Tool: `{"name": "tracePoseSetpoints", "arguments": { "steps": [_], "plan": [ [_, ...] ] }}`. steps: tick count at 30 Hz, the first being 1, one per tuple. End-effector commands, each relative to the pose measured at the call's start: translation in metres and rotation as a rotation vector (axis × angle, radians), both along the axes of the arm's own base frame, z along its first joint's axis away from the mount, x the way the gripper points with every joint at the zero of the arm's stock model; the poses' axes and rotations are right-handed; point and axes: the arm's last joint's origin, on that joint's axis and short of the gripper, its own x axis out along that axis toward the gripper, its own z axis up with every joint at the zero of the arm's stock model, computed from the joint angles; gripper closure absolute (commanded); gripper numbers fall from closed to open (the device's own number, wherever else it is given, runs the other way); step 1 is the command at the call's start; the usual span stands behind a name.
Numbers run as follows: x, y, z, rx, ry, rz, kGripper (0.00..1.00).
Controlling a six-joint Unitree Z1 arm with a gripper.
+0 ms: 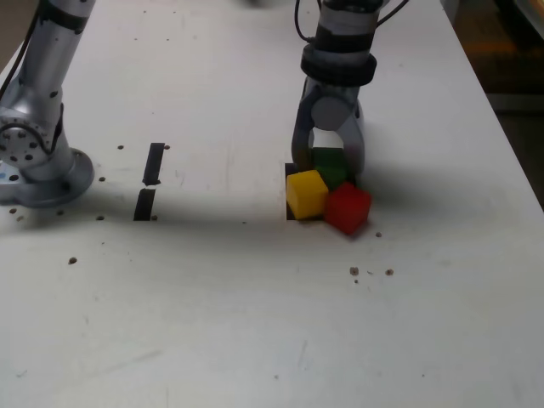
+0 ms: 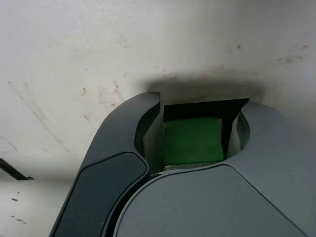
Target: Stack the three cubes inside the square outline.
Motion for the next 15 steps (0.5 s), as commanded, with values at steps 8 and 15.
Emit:
{"name": "tracePoseSetpoints", "arguments": {
  "steps": [8, 15],
  "plan": [
    [-0.030, 0.019, 0.045, 0.098, -0.050, 0.074, 0.88],
    [-0.072, 0.060, 0.059, 0.155, -0.051, 0.194, 0.87]
  ]
}}
